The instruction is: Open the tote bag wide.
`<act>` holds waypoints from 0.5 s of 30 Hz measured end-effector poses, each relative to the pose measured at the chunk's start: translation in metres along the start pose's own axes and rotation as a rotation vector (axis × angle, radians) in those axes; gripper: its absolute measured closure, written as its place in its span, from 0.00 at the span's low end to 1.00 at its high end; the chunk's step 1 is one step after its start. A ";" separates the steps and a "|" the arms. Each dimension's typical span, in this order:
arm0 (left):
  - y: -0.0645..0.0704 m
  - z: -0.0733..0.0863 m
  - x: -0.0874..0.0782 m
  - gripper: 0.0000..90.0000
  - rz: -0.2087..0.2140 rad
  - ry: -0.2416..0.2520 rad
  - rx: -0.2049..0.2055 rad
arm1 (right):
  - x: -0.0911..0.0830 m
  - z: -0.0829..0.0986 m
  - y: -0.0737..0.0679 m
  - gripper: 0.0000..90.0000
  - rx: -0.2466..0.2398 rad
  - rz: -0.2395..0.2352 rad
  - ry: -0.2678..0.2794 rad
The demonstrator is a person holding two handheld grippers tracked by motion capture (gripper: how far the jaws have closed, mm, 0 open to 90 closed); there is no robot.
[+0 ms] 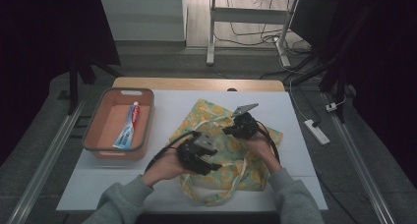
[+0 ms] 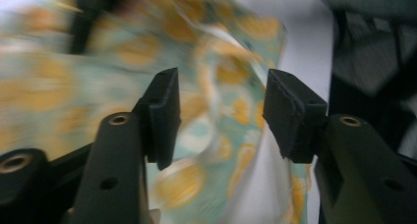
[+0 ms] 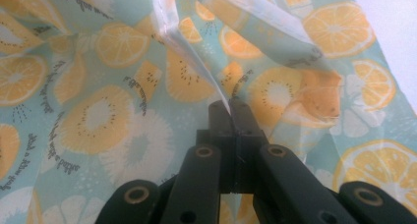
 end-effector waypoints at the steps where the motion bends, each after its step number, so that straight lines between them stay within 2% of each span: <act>1: -0.001 0.001 0.015 0.51 0.015 -0.046 -0.003 | 0.000 0.000 0.000 0.99 0.001 0.000 0.001; 4: -0.006 0.006 0.041 0.48 0.035 -0.130 -0.015 | -0.001 0.000 0.001 0.99 0.002 0.002 -0.001; 5: -0.008 0.009 0.050 0.48 0.027 -0.161 -0.021 | -0.001 0.001 0.001 0.99 0.006 0.003 -0.003; 6: -0.009 0.010 0.054 0.57 0.020 -0.175 -0.023 | -0.001 0.001 0.003 0.99 0.009 0.006 -0.001; 8: -0.008 0.015 0.059 0.80 0.043 -0.199 -0.027 | -0.002 0.002 0.005 0.99 0.013 0.020 -0.006; 9: -0.005 0.017 0.058 0.92 0.063 -0.196 -0.023 | -0.003 0.003 0.007 0.99 0.019 0.030 -0.004; 10: -0.002 0.018 0.055 0.98 0.081 -0.188 -0.016 | -0.006 0.003 0.010 0.99 0.031 0.040 0.004; 15: 0.025 0.025 0.033 0.98 0.162 -0.127 0.040 | -0.021 0.005 0.027 1.00 0.101 0.101 0.046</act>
Point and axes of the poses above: each handheld gripper's, and its own axes: x roughly forward along the jaws, z roughly out of its underside, y roughly to its right, the point moved 5 cm from there along x, roughly forward along the jaws, and after that the axes turned 3 degrees about z, right-handed, at the moved point
